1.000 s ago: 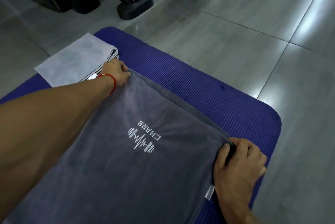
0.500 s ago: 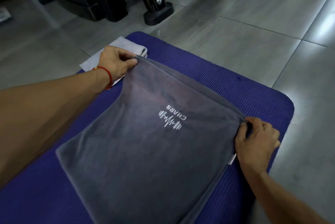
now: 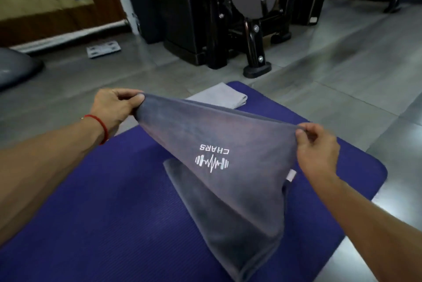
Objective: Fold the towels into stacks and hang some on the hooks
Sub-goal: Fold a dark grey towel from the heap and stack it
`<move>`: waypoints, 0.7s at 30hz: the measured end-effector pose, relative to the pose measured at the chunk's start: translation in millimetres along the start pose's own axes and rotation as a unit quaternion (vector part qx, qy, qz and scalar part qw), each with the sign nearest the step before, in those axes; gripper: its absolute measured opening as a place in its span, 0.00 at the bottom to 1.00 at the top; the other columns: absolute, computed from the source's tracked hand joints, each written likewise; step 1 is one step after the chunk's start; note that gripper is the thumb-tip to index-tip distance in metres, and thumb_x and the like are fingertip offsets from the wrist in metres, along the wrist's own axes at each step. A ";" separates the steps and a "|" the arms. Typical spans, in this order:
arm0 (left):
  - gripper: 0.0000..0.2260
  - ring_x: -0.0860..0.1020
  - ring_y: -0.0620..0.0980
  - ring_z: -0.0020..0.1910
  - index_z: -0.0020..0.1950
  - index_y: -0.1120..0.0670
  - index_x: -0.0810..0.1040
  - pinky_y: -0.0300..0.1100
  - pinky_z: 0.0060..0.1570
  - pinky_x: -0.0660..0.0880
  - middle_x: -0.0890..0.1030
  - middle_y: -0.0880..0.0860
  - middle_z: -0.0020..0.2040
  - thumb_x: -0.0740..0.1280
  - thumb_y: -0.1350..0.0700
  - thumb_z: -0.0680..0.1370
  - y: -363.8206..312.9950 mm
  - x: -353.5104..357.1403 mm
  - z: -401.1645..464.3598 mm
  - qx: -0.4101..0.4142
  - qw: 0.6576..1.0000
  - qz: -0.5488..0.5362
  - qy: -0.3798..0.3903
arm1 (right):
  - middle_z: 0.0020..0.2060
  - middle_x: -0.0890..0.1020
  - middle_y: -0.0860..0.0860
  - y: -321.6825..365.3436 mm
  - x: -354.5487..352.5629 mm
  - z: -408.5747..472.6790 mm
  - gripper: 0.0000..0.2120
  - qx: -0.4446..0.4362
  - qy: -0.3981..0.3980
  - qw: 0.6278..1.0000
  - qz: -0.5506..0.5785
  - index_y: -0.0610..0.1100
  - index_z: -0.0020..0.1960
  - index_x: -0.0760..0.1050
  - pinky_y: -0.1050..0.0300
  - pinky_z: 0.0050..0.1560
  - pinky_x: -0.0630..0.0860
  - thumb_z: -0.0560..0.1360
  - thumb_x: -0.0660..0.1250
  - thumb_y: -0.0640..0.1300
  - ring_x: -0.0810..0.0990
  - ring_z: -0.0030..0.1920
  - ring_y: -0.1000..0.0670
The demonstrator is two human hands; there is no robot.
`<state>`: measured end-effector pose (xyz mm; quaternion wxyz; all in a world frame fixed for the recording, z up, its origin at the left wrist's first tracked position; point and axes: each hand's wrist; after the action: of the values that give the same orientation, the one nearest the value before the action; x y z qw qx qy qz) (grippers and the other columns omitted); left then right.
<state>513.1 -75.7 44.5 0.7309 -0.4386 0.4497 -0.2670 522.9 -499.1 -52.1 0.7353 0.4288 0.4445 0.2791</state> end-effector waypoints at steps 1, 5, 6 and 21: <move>0.12 0.82 0.47 0.43 0.61 0.64 0.81 0.36 0.45 0.81 0.83 0.63 0.53 0.71 0.64 0.78 -2.4 -29.6 -8.4 -0.005 1.000 -0.013 -0.017 | 0.42 0.83 0.52 25.7 6.7 -0.1 0.05 -0.012 0.017 1.000 0.021 0.51 0.51 0.80 0.53 0.52 0.77 0.80 0.68 0.42 0.81 0.46 0.49; 0.12 0.82 0.56 0.54 0.62 0.64 0.80 0.35 0.44 0.82 0.83 0.63 0.56 0.70 0.64 0.79 -13.6 -137.4 -48.4 -0.005 0.995 -0.047 -0.085 | 0.41 0.81 0.55 122.0 34.7 -9.4 0.09 -0.084 0.080 0.989 0.093 0.56 0.52 0.79 0.51 0.50 0.80 0.80 0.67 0.41 0.80 0.42 0.53; 0.12 0.82 0.54 0.55 0.63 0.62 0.80 0.35 0.45 0.82 0.83 0.60 0.55 0.69 0.64 0.79 -17.1 -160.9 -60.1 0.000 0.994 -0.044 -0.103 | 0.42 0.81 0.54 145.0 38.2 -11.8 0.10 -0.113 0.102 0.984 0.088 0.55 0.56 0.80 0.53 0.48 0.80 0.80 0.67 0.42 0.79 0.40 0.54; 0.06 0.79 0.52 0.36 0.48 0.53 0.75 0.37 0.33 0.82 0.76 0.56 0.38 0.63 0.62 0.84 -16.2 -302.3 -158.7 -0.025 0.966 -0.010 -0.258 | 0.43 0.83 0.45 322.0 82.9 -20.7 0.08 -0.229 0.303 0.923 0.057 0.50 0.50 0.79 0.38 0.41 0.81 0.84 0.62 0.42 0.80 0.29 0.43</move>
<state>234.7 90.3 153.3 0.8083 -0.5151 0.2478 -0.1410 532.3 -272.1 191.6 0.6263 0.1679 0.5449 0.5316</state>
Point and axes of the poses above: each hand's wrist, its own z-axis towards the middle knuckle, its own x-axis out of the palm, y = z × x
